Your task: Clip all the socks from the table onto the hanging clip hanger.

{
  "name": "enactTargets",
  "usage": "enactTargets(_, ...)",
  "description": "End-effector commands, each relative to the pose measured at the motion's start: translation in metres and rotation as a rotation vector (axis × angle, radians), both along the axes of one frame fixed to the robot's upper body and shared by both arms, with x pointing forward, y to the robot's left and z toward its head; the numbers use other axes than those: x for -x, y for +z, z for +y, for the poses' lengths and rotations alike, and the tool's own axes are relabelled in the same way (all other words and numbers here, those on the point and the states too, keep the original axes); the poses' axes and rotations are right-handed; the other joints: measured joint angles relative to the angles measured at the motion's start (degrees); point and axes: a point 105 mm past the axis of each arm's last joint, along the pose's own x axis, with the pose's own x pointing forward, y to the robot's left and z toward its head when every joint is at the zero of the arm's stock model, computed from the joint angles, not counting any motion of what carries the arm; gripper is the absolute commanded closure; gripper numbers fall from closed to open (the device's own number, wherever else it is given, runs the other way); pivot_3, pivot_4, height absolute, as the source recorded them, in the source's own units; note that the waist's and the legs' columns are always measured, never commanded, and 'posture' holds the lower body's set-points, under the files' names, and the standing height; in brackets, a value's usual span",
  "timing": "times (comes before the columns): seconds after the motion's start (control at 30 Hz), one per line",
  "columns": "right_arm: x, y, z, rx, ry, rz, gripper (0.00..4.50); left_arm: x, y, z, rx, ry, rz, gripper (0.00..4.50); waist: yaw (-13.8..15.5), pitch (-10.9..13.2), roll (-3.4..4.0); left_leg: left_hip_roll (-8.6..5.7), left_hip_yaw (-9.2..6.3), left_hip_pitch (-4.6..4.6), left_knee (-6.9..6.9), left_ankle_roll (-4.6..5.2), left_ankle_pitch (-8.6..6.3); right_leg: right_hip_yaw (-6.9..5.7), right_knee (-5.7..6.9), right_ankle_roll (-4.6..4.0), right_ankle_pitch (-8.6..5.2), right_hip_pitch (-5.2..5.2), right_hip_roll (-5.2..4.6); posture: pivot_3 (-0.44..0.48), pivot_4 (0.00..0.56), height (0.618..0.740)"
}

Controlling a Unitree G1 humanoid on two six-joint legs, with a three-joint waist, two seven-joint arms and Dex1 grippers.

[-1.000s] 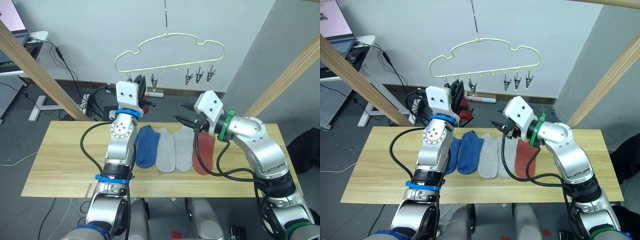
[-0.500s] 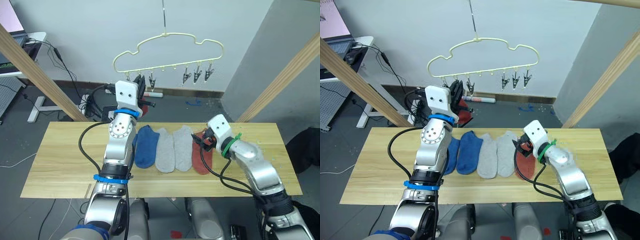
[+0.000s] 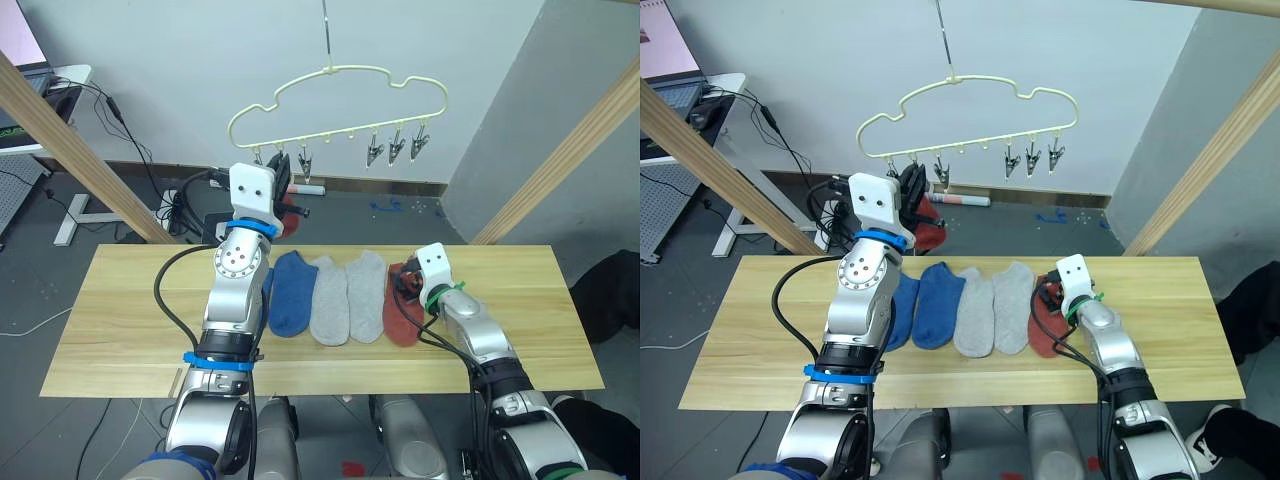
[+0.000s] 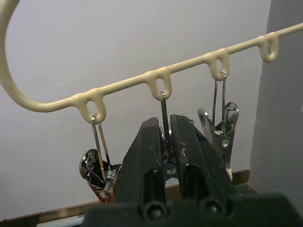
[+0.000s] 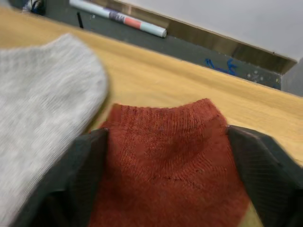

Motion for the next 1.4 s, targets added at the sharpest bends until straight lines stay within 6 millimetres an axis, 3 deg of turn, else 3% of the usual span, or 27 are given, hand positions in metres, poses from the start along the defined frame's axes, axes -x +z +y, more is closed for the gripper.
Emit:
enactTargets(0.03, 0.01, -0.025, -0.007, -0.024, -0.023, 0.098, 1.7, 0.005, 0.009, 0.002, 0.004, -0.001, -0.034, 4.5, 0.1, 0.0, 0.0, 0.0, 0.0, 0.0, 0.01, 0.0, 0.0, 0.0, 0.0, 0.01, 0.0, 0.01, 0.0, -0.247, 0.301, 0.689)
enactTargets(0.17, 0.013, -0.025, -0.004, -0.03, -0.01, 0.083, 3.1, 0.006, 0.008, 0.004, 0.011, -0.013, -0.02, 4.5, 0.1, 0.0, 0.0, 0.0, 0.0, 0.03, 0.02, 0.0, 0.0, 0.0, 0.01, 0.05, -0.02, 0.03, 0.0, -0.243, 0.3, 0.689)
enactTargets(0.3, 0.015, -0.003, 0.012, -0.009, 0.089, -0.032, 4.47, 0.008, 0.01, 0.003, 0.03, -0.056, -0.004, 4.5, 0.2, 0.0, 0.0, 0.0, 0.0, 0.04, 0.02, 0.0, 0.0, 0.01, 0.01, 0.07, -0.04, 0.04, 0.0, -0.239, 0.3, 0.689)
enactTargets(0.6, 0.045, 0.089, 0.092, 0.165, 0.509, -0.452, 4.47, 0.016, 0.023, 0.005, 0.097, -0.211, 0.05, 4.5, 0.1, 0.0, 0.05, 0.01, 0.0, 0.02, -0.01, -0.01, 0.0, 0.02, 0.02, 0.25, -0.15, -0.03, 0.01, -0.231, 0.304, 0.689)
enactTargets(0.83, 0.034, 0.123, 0.146, 0.169, 0.582, -0.588, 4.47, 0.02, 0.035, 0.002, 0.157, -0.334, 0.101, 4.5, 0.5, 0.0, 0.05, 0.01, -0.02, 0.01, 0.0, -0.01, 0.01, 0.01, 0.0, 0.21, -0.12, -0.02, 0.01, -0.209, 0.297, 0.689)
enactTargets(1.03, 0.02, 0.141, 0.172, 0.134, 0.559, -0.652, 4.47, 0.026, 0.035, -0.001, 0.191, -0.4, 0.147, 4.5, 0.6, 0.0, 0.05, 0.01, -0.04, -0.01, -0.05, -0.02, 0.0, -0.03, 0.0, -0.02, 0.01, -0.03, 0.01, -0.192, 0.294, 0.689)
enactTargets(1.4, 0.011, 0.156, 0.178, 0.107, 0.514, -0.713, 4.47, 0.026, 0.032, 0.002, 0.194, -0.403, 0.169, 4.5, 0.8, 0.0, 0.05, 0.01, -0.04, -0.01, -0.04, -0.02, 0.0, -0.05, 0.01, -0.03, 0.02, -0.04, 0.01, -0.189, 0.289, 0.689)
